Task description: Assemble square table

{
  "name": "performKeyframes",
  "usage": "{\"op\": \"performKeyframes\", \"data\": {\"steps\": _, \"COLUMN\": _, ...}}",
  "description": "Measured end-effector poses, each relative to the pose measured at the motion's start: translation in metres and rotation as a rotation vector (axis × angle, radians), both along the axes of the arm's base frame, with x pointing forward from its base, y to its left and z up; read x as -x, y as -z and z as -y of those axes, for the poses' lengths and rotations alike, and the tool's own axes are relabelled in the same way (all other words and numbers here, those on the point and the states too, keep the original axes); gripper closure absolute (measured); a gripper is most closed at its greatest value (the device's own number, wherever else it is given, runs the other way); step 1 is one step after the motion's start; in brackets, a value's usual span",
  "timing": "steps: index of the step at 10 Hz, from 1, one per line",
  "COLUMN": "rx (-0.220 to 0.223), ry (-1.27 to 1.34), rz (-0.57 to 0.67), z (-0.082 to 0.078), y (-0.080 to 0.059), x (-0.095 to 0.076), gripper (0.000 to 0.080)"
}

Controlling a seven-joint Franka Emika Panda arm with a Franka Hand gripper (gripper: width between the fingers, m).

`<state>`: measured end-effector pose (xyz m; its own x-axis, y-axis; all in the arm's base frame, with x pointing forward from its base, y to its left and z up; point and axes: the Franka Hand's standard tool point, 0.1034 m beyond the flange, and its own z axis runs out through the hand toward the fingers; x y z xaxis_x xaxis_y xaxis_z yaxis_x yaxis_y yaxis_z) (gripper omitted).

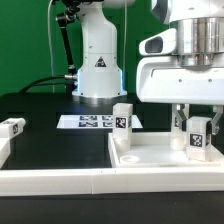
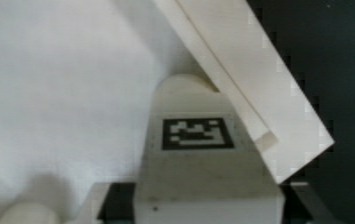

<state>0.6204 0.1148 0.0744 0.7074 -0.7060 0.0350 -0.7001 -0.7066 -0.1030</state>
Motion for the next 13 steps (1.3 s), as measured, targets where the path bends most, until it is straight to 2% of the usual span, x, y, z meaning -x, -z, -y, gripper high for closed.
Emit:
{"op": "performKeyframes", "data": {"steps": 7, "rx": -0.072, "ry": 0.61, "rz": -0.092, "z": 0.0001, "y": 0.0023, "x": 0.0003, "gripper": 0.0509}}
{"op": "performKeyframes", "data": {"steps": 10, "rx": -0.08, "ry": 0.725, "rz": -0.097, "z": -0.001, "y": 0.0024, "x": 0.0003, "gripper": 0.0509}}
{"op": "performKeyframes", "data": {"steps": 11, "rx": -0.078, "ry": 0.702, "rz": -0.096, "z": -0.001, "y": 0.0027, "x": 0.0004, "gripper": 0.0428}}
{"op": "performKeyframes", "data": {"steps": 12, "rx": -0.073, "ry": 0.654, "rz": -0.095, "z": -0.0012, "y": 0.0028, "x": 0.0007, "gripper": 0.0247}}
{"op": "performKeyframes", "data": {"steps": 13, "rx": -0.07, "ry": 0.606, "rz": -0.093, "z": -0.0023, "y": 0.0028, "x": 0.0009, "gripper": 0.0247}}
